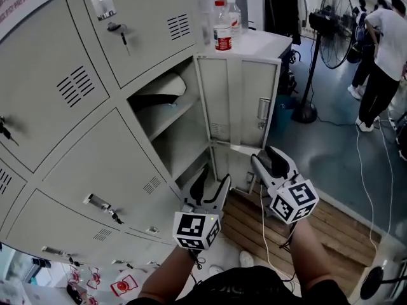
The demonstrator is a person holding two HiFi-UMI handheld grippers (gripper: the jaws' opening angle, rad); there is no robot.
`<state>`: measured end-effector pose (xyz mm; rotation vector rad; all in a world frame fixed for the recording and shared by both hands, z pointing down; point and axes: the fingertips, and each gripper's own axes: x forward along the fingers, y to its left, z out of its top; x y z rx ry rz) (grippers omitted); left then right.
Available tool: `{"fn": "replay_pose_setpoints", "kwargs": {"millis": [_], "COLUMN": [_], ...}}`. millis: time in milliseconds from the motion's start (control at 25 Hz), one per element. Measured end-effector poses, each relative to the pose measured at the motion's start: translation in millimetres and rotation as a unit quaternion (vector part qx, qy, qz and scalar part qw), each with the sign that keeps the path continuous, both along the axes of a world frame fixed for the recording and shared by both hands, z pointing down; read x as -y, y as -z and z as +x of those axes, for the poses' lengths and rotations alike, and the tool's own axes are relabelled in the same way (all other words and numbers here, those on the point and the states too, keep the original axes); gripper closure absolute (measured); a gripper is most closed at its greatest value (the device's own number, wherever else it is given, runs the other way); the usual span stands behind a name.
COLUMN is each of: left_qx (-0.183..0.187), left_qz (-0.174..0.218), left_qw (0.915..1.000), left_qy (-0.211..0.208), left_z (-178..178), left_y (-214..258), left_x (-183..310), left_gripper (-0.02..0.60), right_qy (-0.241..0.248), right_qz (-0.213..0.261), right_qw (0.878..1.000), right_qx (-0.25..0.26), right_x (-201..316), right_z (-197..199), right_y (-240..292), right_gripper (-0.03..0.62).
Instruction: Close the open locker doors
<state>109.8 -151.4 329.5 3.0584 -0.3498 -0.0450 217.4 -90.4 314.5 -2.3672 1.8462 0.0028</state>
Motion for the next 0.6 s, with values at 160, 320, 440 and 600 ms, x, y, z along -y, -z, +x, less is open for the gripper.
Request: {"fn": "replay_pose_setpoints", "kwargs": {"millis": [160, 320, 440, 600], "left_qx": [0.007, 0.01, 0.012, 0.012], "left_qz": [0.003, 0.006, 0.006, 0.006], "left_qw": [0.9998, 0.9997, 0.9997, 0.9998], "left_qy": [-0.017, -0.022, -0.019, -0.01], "left_z": [32.9, 58.5, 73.4, 89.7], "left_y": [-2.0, -1.1, -2.6, -4.4], "left_x": [-14.6, -20.6, -23.0, -24.7], "left_gripper": [0.328, 0.318, 0.316, 0.316], "right_qy": [-0.016, -0.018, -0.016, -0.011], "right_qz": [0.008, 0.012, 0.012, 0.014], "right_qw": [1.0, 1.0, 1.0, 1.0], "right_qx": [0.009, 0.014, 0.019, 0.022], "right_x": [-18.3, -23.8, -24.1, -22.0], "right_z": [35.5, 64.3, 81.9, 103.6], "right_y": [-3.0, -5.5, -8.6, -9.9], "right_gripper": [0.404, 0.398, 0.396, 0.397]}}
